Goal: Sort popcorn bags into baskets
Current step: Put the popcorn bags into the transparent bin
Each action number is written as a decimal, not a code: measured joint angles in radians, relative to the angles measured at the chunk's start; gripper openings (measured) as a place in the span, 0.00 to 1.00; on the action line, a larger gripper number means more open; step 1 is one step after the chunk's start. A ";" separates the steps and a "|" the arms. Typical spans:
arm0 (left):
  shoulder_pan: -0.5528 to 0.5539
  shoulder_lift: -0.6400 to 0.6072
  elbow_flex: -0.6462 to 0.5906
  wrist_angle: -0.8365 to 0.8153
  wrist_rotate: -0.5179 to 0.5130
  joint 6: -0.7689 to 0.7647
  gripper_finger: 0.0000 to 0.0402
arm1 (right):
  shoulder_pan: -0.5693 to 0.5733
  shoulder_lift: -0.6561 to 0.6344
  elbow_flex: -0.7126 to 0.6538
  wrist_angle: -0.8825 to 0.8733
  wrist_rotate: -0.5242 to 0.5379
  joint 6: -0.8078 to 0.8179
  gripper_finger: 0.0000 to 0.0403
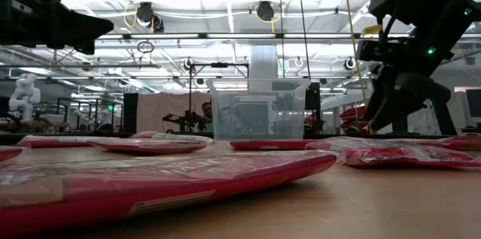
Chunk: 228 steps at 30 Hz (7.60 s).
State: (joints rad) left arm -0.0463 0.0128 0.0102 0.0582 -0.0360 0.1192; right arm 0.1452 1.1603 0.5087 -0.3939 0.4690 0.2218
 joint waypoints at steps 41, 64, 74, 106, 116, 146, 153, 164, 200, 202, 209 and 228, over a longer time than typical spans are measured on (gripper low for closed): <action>0.000 0.000 0.000 -0.001 0.000 0.007 0.09 | -0.177 0.005 -0.093 0.040 -0.079 -0.131 0.11; -0.004 0.250 0.000 0.348 -0.097 -0.121 0.09 | -0.005 -0.028 0.036 0.267 -0.104 -0.042 0.00; -0.096 0.713 0.101 0.651 -0.202 0.025 0.31 | 0.028 -0.028 0.039 0.388 -0.102 -0.020 0.00; 0.046 1.868 0.841 0.652 -0.114 0.124 0.70 | 0.027 -0.029 0.039 0.555 -0.077 -0.069 0.00; 0.082 1.897 0.868 0.631 -0.095 0.092 0.30 | 0.027 -0.029 0.039 0.562 -0.077 -0.076 0.00; 0.038 1.388 0.924 -0.370 -0.101 -0.219 0.04 | 0.077 0.193 0.296 0.676 0.158 -0.163 0.60; 0.033 1.391 1.109 -0.682 -0.136 -0.212 0.06 | 0.089 0.290 0.311 0.651 0.157 -0.154 0.61; 0.137 1.432 1.526 -0.962 -0.253 -0.014 0.05 | 0.131 0.297 0.212 0.587 0.158 -0.132 0.56; 0.549 2.197 2.332 -1.234 0.041 0.350 0.08 | 0.226 -0.007 -0.243 0.936 0.159 0.053 0.53; 0.556 2.208 2.332 -1.235 0.063 0.344 0.08 | 0.232 -0.007 -0.243 0.936 0.159 0.046 0.53; 0.562 2.246 2.330 -1.268 0.088 0.328 0.08 | 0.243 -0.006 -0.244 0.936 0.159 0.034 0.53; 0.558 2.321 2.330 -1.278 0.105 0.403 0.15 | 0.243 -0.006 -0.244 0.936 0.158 0.009 0.53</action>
State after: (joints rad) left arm 0.5121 2.3336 2.3402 -1.2201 0.0691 0.5223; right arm 0.3882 1.1542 0.2649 0.5423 0.6273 0.2312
